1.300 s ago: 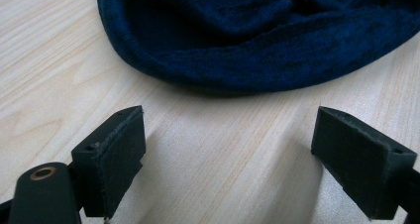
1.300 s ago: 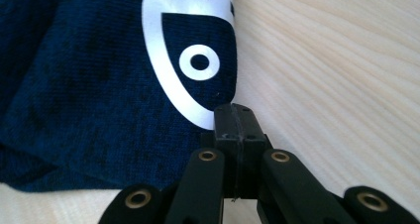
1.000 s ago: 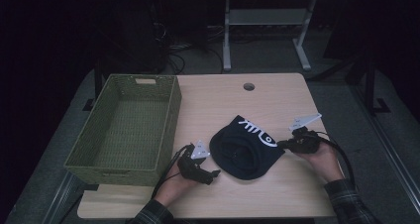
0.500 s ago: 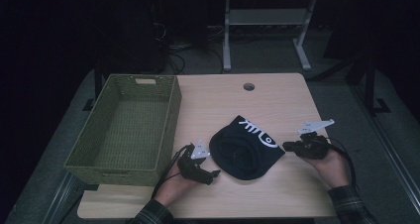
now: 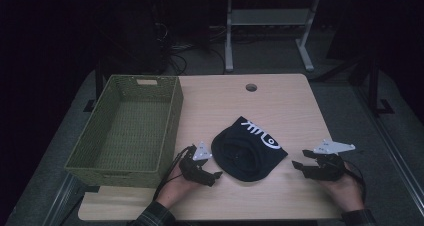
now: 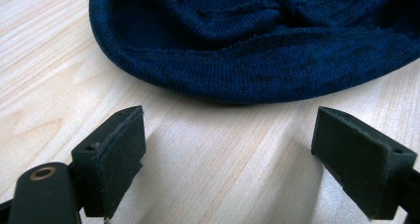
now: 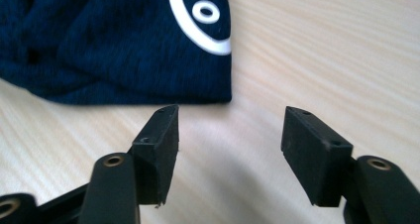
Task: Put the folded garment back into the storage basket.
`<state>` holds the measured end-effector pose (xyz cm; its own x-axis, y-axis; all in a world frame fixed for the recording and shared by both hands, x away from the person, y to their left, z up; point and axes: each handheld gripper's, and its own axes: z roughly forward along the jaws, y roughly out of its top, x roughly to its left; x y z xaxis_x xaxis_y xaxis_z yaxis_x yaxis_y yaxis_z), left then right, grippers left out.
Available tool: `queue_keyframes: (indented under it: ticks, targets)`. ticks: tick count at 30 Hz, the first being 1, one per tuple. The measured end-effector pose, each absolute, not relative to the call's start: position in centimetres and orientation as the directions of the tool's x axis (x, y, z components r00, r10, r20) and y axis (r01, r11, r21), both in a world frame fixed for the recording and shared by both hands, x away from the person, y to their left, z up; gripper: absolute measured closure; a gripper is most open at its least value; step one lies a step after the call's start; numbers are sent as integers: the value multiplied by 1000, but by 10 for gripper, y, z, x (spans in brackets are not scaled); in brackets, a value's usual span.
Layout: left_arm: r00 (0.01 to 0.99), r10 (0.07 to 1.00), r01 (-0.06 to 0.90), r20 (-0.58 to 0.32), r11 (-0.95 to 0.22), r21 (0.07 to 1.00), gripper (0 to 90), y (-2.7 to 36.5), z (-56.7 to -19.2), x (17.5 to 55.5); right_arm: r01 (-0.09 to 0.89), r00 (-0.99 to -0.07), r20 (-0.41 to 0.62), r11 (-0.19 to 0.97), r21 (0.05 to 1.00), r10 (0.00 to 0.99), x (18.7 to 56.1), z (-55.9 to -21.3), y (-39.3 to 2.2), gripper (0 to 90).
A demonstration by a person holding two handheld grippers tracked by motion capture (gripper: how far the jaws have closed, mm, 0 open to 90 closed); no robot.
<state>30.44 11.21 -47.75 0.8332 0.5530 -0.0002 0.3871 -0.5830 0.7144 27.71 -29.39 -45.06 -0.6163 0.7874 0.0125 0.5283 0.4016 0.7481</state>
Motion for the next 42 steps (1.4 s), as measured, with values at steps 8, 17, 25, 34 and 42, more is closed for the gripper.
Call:
queue_keyframes:
  ticks: [8, 17, 25, 34, 42]
  targets:
    - [833, 553, 387, 0, -583, 714, 125, 112, -477, 304, 561, -593, -3, 415, 716, 806, 267, -468, -295, 155]
    - [832, 555, 389, -2, -579, 716, 125, 112, -478, 304, 574, -587, 4, 413, 707, 809, 269, -479, -294, 53]
    - [827, 563, 409, 0, -600, 688, 136, 109, -474, 305, 589, -584, 29, 399, 703, 811, 272, -483, -294, 20]
    - [819, 570, 469, -72, -591, 657, 153, 104, -459, 308, 588, -585, 29, 400, 703, 811, 272, -483, -294, 20]
    - [830, 551, 471, -86, -610, 638, 150, 93, -442, 312, 591, -584, 32, 398, 701, 811, 272, -483, -294, 20]
